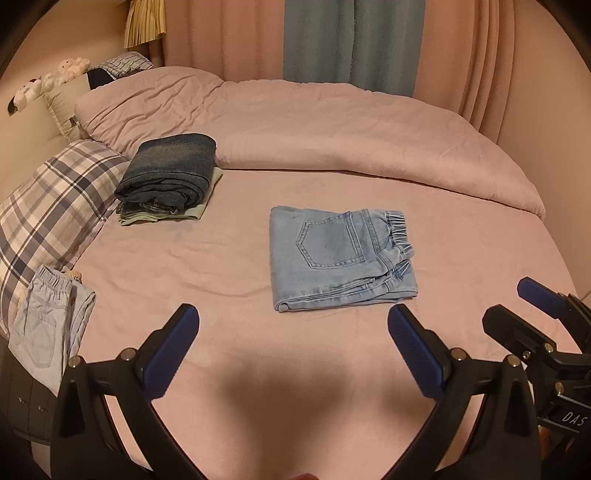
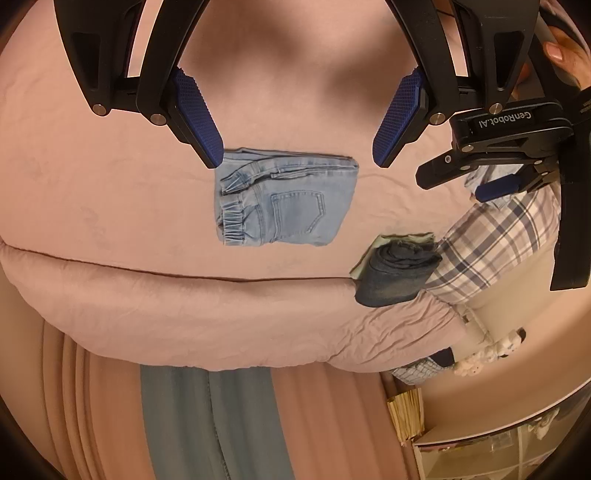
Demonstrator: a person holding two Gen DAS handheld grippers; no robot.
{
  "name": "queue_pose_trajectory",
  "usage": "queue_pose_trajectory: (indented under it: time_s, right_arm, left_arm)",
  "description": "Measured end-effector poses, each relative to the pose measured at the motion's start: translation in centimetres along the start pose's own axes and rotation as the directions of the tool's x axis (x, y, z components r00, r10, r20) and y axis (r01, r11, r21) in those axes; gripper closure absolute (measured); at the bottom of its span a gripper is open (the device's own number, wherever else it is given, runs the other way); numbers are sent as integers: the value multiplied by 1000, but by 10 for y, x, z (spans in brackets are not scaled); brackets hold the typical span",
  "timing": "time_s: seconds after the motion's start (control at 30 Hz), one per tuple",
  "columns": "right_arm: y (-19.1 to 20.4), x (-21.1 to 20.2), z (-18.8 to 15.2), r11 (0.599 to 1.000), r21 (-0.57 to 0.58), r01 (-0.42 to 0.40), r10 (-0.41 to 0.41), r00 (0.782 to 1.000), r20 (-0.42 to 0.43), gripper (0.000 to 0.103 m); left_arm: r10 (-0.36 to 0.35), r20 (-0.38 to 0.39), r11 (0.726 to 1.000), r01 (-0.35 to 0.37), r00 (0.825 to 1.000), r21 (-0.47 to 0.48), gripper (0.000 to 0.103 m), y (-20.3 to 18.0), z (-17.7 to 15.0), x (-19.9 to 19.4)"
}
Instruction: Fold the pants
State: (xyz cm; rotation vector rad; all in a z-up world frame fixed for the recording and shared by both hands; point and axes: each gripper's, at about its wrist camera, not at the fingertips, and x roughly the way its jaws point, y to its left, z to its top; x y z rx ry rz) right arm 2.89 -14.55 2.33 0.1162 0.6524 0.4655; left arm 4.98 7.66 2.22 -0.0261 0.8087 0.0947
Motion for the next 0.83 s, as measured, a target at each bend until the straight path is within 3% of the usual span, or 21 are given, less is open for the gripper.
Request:
queue_pose_trajectory:
  time_s: [0.83]
  right_arm:
    - [-4, -3, 1, 1000, 9, -1, 1, 1000, -7, 19]
  left_arm:
    - [-23, -3, 1000, 23, 1000, -1, 1, -4, -1, 1]
